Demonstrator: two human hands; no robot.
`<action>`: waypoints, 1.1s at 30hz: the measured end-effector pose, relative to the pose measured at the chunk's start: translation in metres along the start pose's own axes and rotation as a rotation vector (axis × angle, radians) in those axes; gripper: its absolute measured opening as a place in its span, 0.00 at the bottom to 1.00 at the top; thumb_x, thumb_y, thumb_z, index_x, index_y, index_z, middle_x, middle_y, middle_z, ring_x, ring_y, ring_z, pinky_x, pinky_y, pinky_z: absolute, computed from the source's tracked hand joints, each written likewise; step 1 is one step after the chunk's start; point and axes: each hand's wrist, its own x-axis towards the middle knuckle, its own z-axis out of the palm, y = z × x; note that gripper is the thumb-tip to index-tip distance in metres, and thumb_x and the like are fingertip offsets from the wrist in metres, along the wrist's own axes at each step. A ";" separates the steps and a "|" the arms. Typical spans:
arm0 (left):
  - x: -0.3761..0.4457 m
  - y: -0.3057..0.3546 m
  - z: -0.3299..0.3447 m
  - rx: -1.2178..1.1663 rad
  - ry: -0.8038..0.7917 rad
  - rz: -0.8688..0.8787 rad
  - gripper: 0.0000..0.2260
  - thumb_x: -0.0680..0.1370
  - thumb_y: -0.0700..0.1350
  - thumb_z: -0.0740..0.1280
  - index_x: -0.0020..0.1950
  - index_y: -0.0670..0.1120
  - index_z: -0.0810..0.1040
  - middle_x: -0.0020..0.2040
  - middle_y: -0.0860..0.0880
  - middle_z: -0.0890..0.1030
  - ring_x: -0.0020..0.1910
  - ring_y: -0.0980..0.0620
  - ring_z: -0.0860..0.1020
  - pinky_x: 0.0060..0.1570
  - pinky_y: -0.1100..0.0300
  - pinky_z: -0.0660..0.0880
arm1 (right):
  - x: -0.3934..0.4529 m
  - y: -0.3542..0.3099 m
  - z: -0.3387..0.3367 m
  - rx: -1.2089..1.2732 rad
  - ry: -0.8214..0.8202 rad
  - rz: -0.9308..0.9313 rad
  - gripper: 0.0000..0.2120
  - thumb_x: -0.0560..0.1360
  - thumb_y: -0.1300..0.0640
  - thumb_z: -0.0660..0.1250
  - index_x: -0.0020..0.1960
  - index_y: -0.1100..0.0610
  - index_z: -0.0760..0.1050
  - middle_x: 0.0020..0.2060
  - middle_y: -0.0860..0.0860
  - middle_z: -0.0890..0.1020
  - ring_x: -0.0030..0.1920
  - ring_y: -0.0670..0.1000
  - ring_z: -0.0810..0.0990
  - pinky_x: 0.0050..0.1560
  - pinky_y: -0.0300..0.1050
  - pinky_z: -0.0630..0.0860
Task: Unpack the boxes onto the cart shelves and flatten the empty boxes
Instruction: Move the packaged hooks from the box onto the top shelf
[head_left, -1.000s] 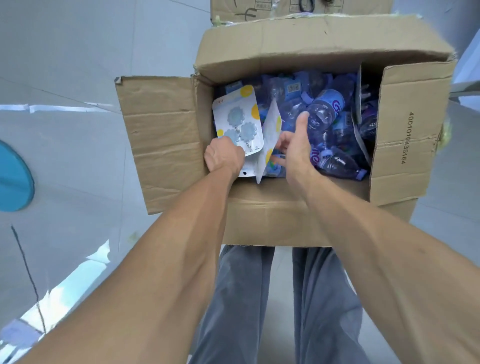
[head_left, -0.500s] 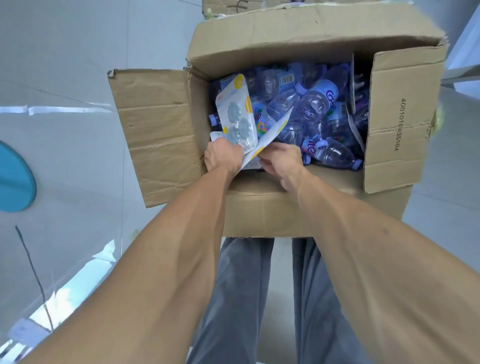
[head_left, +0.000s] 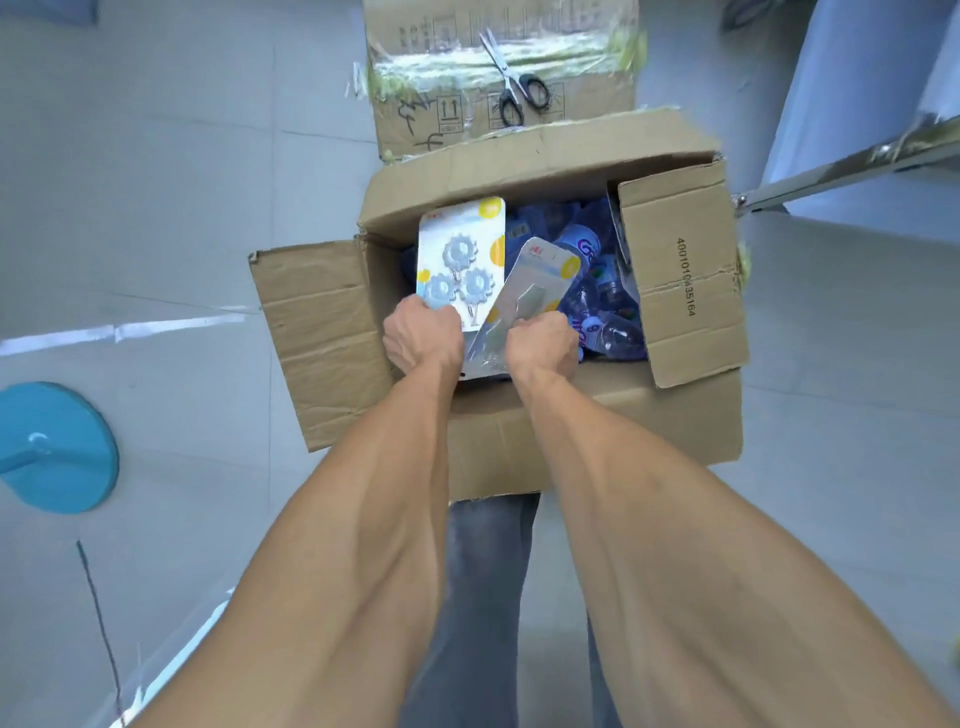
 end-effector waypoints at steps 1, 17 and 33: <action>-0.010 0.007 -0.009 0.012 0.005 0.021 0.07 0.69 0.42 0.62 0.33 0.46 0.65 0.47 0.41 0.81 0.47 0.36 0.79 0.40 0.53 0.72 | -0.004 -0.003 -0.013 -0.025 0.011 -0.022 0.12 0.79 0.55 0.65 0.58 0.61 0.78 0.58 0.59 0.81 0.58 0.60 0.80 0.55 0.49 0.75; -0.356 0.130 -0.104 0.425 -0.102 0.431 0.14 0.77 0.49 0.61 0.46 0.42 0.82 0.51 0.38 0.83 0.51 0.38 0.80 0.43 0.55 0.70 | -0.122 0.097 -0.458 -0.292 -0.074 -0.296 0.15 0.77 0.56 0.61 0.62 0.54 0.76 0.61 0.54 0.80 0.60 0.57 0.78 0.50 0.45 0.72; -0.647 0.402 -0.115 0.351 -0.259 0.662 0.07 0.74 0.38 0.64 0.40 0.37 0.79 0.23 0.47 0.79 0.21 0.52 0.80 0.25 0.64 0.73 | -0.148 0.230 -0.826 -0.010 0.422 -0.141 0.13 0.78 0.56 0.61 0.60 0.55 0.78 0.59 0.53 0.81 0.60 0.55 0.80 0.52 0.45 0.75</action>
